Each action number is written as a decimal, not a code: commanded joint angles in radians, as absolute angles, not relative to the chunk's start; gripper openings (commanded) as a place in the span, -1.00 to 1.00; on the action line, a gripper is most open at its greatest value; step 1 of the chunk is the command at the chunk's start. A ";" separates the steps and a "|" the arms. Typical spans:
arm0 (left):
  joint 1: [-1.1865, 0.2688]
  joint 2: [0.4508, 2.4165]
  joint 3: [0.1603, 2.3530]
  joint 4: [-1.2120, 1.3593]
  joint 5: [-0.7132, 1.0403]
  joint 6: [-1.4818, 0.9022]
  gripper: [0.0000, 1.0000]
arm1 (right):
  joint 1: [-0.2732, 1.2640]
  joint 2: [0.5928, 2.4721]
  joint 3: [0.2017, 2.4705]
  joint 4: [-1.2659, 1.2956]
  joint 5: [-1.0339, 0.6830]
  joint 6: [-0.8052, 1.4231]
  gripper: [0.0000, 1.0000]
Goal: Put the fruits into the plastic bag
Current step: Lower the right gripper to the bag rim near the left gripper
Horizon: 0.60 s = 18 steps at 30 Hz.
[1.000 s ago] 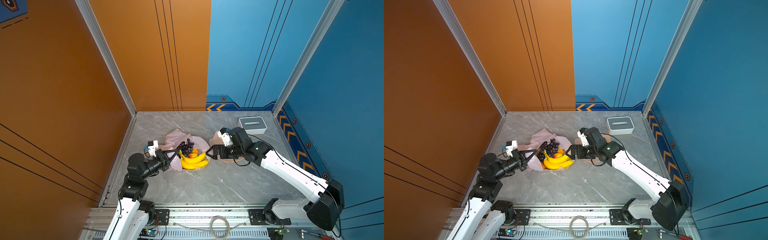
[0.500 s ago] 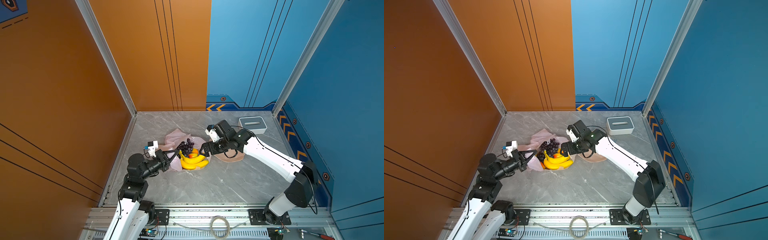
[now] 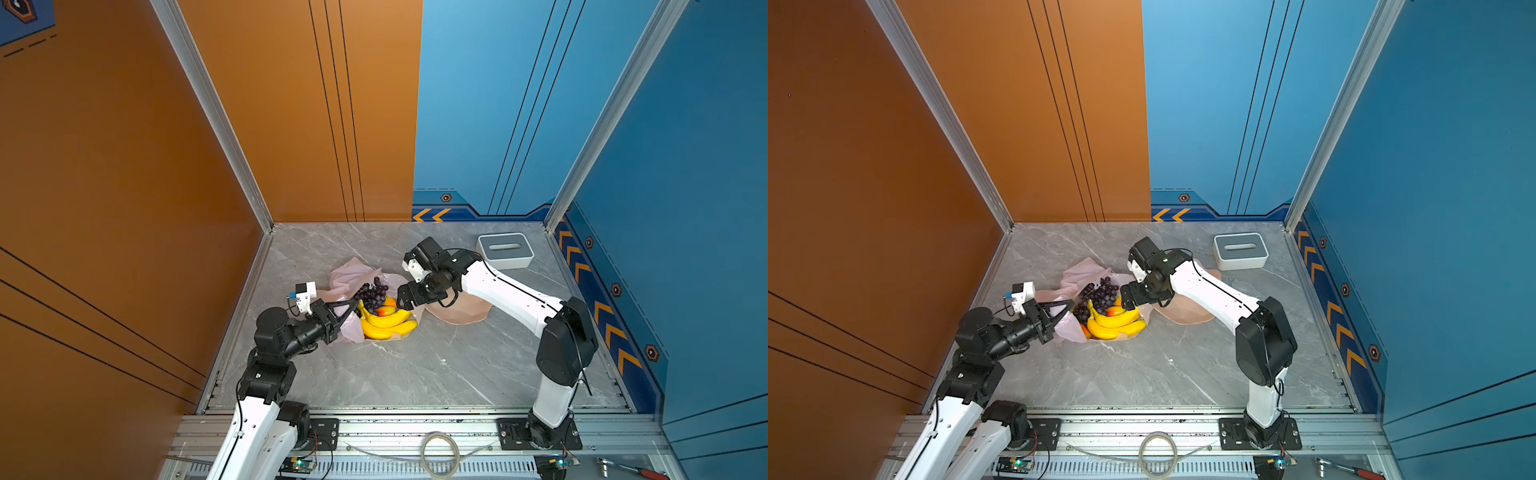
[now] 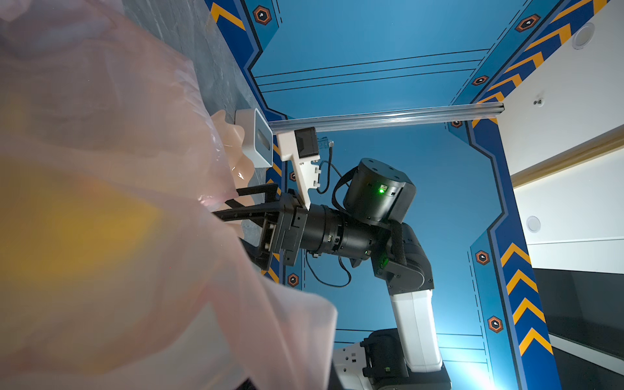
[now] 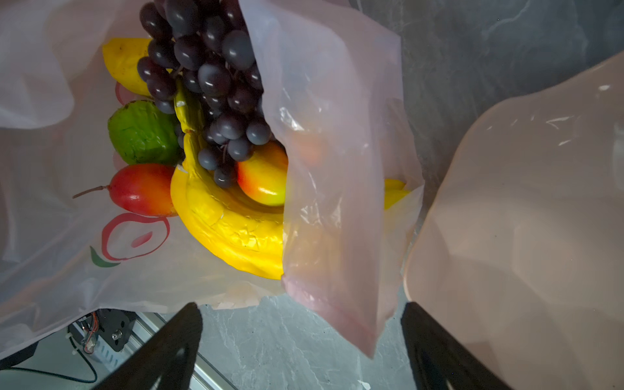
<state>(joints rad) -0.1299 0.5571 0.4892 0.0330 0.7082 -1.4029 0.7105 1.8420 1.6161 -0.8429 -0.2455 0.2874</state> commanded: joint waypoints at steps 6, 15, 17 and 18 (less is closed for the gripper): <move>-0.122 0.553 0.485 0.032 0.704 -1.385 -1.00 | 0.709 1.875 1.663 -0.877 -0.269 0.238 0.72; -0.122 0.551 0.482 0.032 0.703 -1.385 -1.00 | 0.709 1.928 1.703 -0.876 -0.200 0.240 0.58; -0.123 0.549 0.482 0.032 0.703 -1.387 -1.00 | 0.709 1.947 1.718 -0.877 -0.188 0.241 0.53; -0.120 0.548 0.482 0.031 0.703 -1.387 -1.00 | 0.709 1.956 1.730 -0.877 -0.186 0.241 0.50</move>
<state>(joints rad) -0.1299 0.5571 0.4892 0.0330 0.7082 -1.4029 0.7105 1.9312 1.6878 -0.8539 -0.2256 0.2573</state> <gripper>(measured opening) 0.045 0.757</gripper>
